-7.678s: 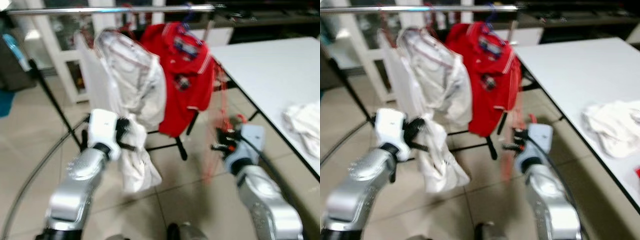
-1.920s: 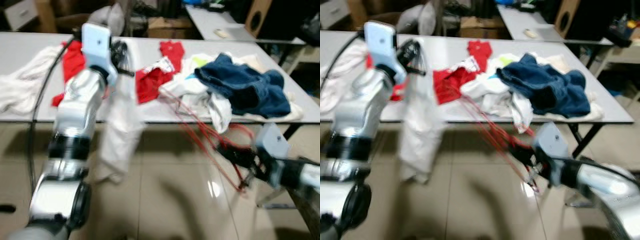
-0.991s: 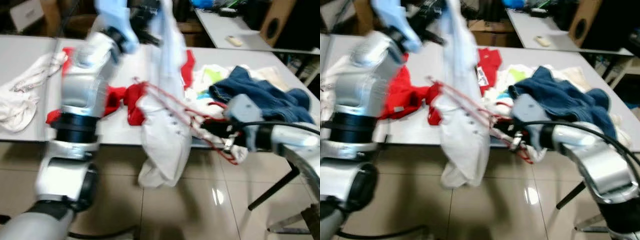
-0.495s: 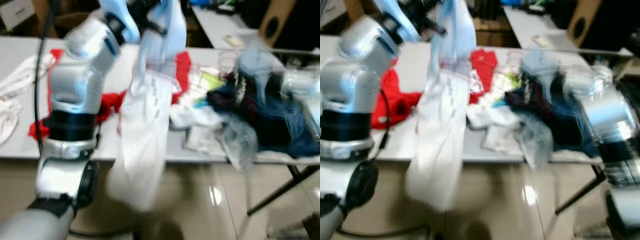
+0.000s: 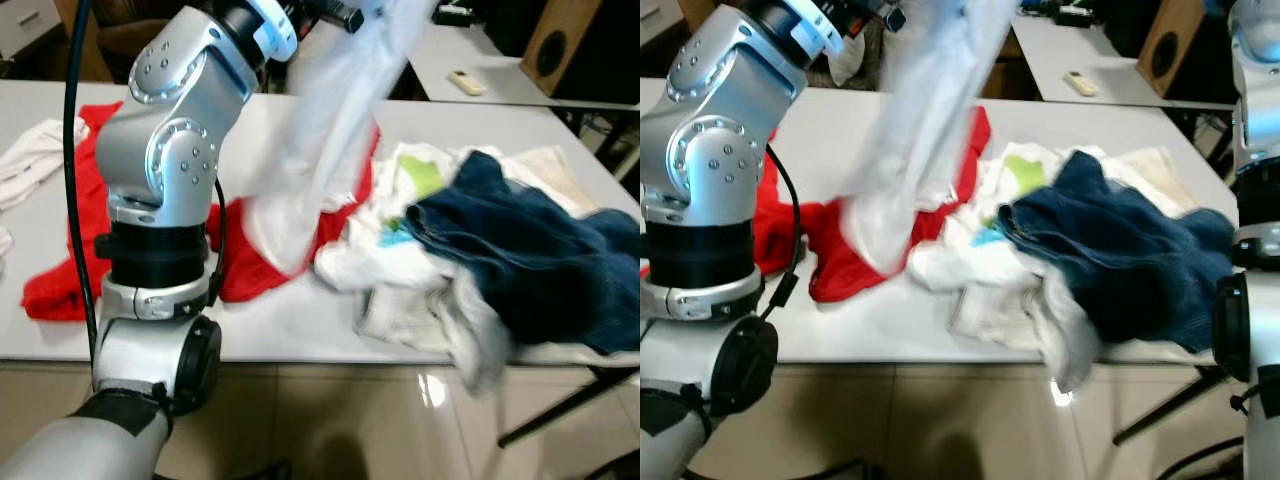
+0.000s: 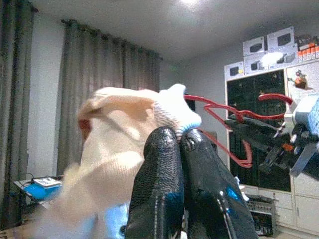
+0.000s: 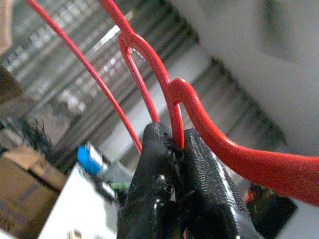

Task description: Hang hanger

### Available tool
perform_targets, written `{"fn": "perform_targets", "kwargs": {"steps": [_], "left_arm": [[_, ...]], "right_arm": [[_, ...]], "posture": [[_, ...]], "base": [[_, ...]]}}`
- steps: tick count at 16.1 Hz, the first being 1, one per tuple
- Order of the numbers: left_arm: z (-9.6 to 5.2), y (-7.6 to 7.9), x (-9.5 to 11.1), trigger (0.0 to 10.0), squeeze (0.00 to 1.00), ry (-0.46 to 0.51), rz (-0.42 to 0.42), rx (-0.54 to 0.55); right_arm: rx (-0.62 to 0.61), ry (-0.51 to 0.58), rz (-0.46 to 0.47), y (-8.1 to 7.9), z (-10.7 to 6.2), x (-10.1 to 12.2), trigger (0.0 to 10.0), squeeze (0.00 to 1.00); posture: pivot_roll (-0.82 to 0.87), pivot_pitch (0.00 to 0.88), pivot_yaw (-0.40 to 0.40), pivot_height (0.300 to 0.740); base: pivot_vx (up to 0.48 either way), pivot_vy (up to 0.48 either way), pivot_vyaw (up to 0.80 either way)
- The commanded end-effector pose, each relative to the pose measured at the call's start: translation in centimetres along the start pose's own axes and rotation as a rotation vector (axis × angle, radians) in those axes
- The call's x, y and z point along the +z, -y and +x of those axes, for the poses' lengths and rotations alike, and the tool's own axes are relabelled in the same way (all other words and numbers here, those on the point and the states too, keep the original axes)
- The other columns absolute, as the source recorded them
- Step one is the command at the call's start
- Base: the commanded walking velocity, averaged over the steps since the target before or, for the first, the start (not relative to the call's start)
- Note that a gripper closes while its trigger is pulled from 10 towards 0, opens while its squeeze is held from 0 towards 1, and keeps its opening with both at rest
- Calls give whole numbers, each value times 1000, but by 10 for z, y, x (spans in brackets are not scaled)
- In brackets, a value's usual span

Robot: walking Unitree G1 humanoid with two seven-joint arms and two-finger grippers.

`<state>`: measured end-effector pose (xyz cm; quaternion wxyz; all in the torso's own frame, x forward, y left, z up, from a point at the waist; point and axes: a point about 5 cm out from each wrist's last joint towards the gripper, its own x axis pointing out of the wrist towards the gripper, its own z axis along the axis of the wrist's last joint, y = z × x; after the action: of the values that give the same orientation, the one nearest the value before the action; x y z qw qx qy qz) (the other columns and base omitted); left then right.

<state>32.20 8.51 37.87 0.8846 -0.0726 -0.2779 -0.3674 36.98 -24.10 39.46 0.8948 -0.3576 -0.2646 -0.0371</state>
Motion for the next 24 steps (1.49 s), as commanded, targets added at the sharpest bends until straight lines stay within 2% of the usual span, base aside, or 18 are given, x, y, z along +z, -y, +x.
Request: {"fn": "perform_targets", "kwargs": {"steps": [1, 3, 4, 5, 6, 7, 9, 12, 13, 15, 17, 19, 20, 21, 22, 23, 24], "left_arm": [[-3, 3, -7, 10000, 0, -5, -23, 17], [-6, 7, -24, 10000, 0, -78, 6, 23], [-7, 7, -26, 10000, 0, -85, 8, 26], [-11, 5, -45, 10000, 0, -173, 52, 54], [-21, 1, -72, 10000, 0, -333, 169, 93], [-25, -1, -80, 10000, 0, -374, 188, 105], [-33, -7, -96, 10000, 0, -463, 229, 160], [-37, -13, -104, 10000, 0, -506, 281, 175], [-41, -26, -111, 10000, 0, -538, 332, 236], [-48, -42, -121, 10000, 0, -581, 387, 303], [-51, -47, -128, 10000, 0, -596, 379, 323], [-59, -50, -147, 10000, 0, -643, 355, 314], [-68, -50, -161, 10000, 0, -694, 363, 303], [-73, -47, -167, 10000, 0, -715, 359, 271], [-79, -37, -176, 10000, 0, -731, 302, 176], [-83, -20, -175, 10000, 1000, -708, 197, 43], [-90, -7, -170, 10000, 1000, -695, 137, -70]], "right_arm": [[19, 36, -22, -9, -3, 0, 10000, 0], [119, 24, -13, -26, -15, -11, 10000, 0], [188, 18, -11, -35, -21, -16, 10000, 0], [296, -7, -11, -51, -35, -25, 10000, 0], [407, -65, 11, -64, -54, -38, 10000, 0], [455, -99, 17, -68, -63, -45, 10000, 0], [644, -185, 7, -76, -102, -63, 10000, 0], [788, -235, 51, -65, -136, -57, 10000, 0], [948, -259, 77, -58, -157, -48, 10000, 0], [1046, -311, 100, -48, -171, -44, 10000, 0], [1079, -339, 122, -42, -179, -41, 10000, 0], [1099, -363, 172, -34, -187, -35, 10000, 0], [1099, -356, 201, -30, -189, -31, 10000, 0], [1080, -330, 234, -27, -188, -26, 10000, 0], [992, -265, 279, -18, -182, -17, 10000, 0], [881, -237, 299, -12, -175, -13, 10000, 0], [786, -224, 319, -11, -169, -11, 10000, 0]], "posture": [[9, 15, -33, 740], [5, 19, -26, 740], [5, 19, -26, 740], [2, 23, -21, 740], [-4, 25, -18, 740], [-8, 25, -15, 740], [-16, 23, -7, 740], [-19, 20, -2, 740], [-24, 7, 2, 740], [-24, 0, 1, 740], [-27, 0, 1, 740], [-27, 0, 4, 740], [-29, 0, 7, 740], [-33, 0, 12, 740], [-38, 1, 17, 740], [-40, 6, 18, 740], [-33, 14, 15, 740]], "base": [[0, 0, 0], [0, 0, 0], [0, 0, 0], [0, 0, 0], [0, 0, 0], [0, 0, 0], [0, 0, 0], [0, 0, 0], [0, 0, 0], [0, 0, 0], [0, 0, 0], [0, 0, 0], [0, 0, 0], [0, 0, 0], [0, 0, 0], [0, 0, 0], [0, 0, 0]]}}
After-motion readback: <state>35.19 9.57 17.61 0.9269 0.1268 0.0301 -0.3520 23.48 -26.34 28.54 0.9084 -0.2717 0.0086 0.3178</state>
